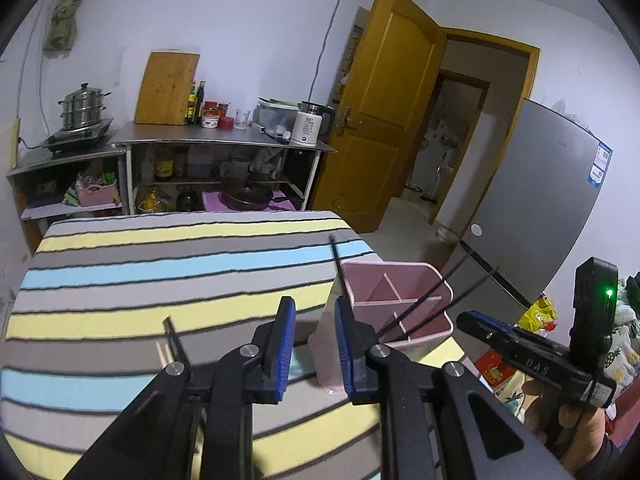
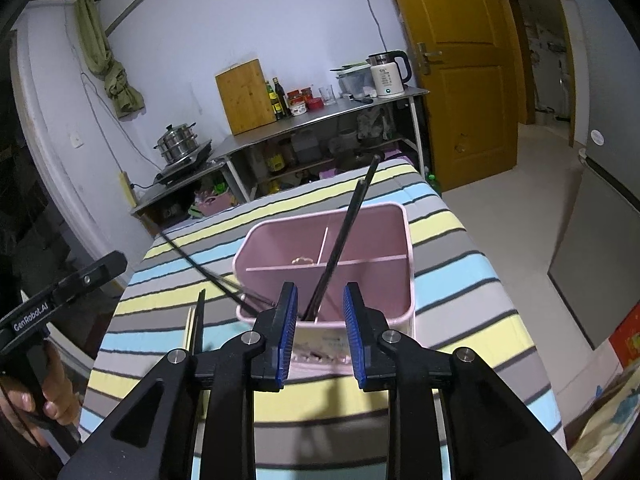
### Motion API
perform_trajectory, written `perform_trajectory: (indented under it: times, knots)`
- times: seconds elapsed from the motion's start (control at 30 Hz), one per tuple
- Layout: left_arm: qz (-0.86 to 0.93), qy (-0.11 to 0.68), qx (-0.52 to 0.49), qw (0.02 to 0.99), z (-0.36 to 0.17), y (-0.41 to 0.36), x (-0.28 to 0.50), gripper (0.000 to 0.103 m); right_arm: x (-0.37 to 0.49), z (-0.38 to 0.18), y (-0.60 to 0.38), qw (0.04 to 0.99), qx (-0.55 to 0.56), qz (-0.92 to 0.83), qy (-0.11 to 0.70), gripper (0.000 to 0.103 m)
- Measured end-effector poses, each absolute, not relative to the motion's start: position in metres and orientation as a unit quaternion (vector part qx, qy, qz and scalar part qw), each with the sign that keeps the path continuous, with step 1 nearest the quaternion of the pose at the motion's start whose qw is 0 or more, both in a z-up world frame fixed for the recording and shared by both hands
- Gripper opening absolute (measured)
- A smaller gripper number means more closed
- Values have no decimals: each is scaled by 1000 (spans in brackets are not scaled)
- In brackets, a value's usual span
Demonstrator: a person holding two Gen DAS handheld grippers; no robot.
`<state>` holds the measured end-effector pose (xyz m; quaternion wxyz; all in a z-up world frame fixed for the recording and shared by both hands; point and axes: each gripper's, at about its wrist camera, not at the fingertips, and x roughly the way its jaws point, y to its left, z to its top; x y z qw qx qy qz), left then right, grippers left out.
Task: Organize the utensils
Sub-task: 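Open the right tool over the pink holder while the left tool releases its chopstick into it, then move both tools back to the remaining wooden and black chopsticks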
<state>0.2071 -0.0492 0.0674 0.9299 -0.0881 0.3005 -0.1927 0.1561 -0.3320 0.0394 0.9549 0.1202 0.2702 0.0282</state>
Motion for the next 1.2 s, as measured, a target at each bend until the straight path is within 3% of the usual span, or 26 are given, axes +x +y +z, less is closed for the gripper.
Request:
perform_trajectory:
  times: [0.73, 1.2]
  knots:
    - [-113, 298, -98, 943, 47, 25, 78, 20, 74, 47, -252, 963, 68, 120, 232, 24]
    - [-100, 333, -106, 932, 20, 42, 91, 20, 90, 21, -211, 946, 39, 169, 273, 24]
